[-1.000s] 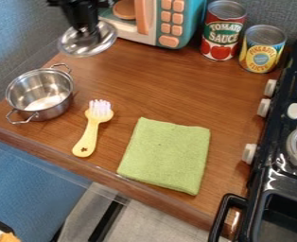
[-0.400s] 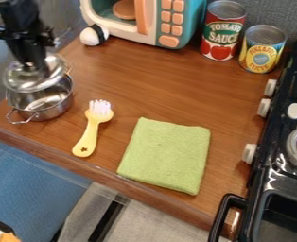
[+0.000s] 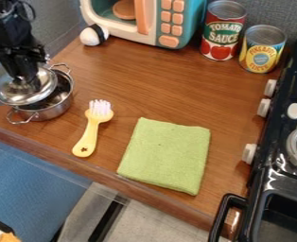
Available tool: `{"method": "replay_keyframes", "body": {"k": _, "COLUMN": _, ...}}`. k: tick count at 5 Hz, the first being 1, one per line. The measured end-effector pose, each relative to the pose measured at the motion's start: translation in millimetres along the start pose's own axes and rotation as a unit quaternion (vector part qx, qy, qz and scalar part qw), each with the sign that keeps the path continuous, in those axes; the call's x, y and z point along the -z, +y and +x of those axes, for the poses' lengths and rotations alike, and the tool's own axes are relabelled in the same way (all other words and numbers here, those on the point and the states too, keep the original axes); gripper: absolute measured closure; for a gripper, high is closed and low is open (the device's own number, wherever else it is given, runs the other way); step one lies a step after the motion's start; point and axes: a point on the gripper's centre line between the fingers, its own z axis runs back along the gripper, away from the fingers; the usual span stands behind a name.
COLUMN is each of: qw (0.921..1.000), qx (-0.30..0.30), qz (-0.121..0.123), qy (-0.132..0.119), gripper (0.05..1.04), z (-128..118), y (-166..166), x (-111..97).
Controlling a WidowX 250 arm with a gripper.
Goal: Moved the lid to the top of the pot
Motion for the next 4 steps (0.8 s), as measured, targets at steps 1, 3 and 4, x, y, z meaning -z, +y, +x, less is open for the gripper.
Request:
{"method": "replay_keyframes", "body": {"k": 1, "qw": 0.9999, "qx": 0.002, "qz": -0.013, "qy": 0.003, "gripper": 0.794, "z": -7.6, "y": -8.7, "x": -2.3}}
{"method": "replay_keyframes", "body": {"k": 3, "qw": 0.9995, "qx": 0.001, "qz": -0.032, "qy": 0.005, "gripper": 0.794, "z": -4.6, "y": -31.6, "x": -5.7}}
{"method": "replay_keyframes", "body": {"k": 4, "qw": 0.9996, "qx": -0.001, "qz": -0.028, "qy": -0.001, "gripper": 0.794, "z": 1.1, "y": -36.3, "x": -7.0}}
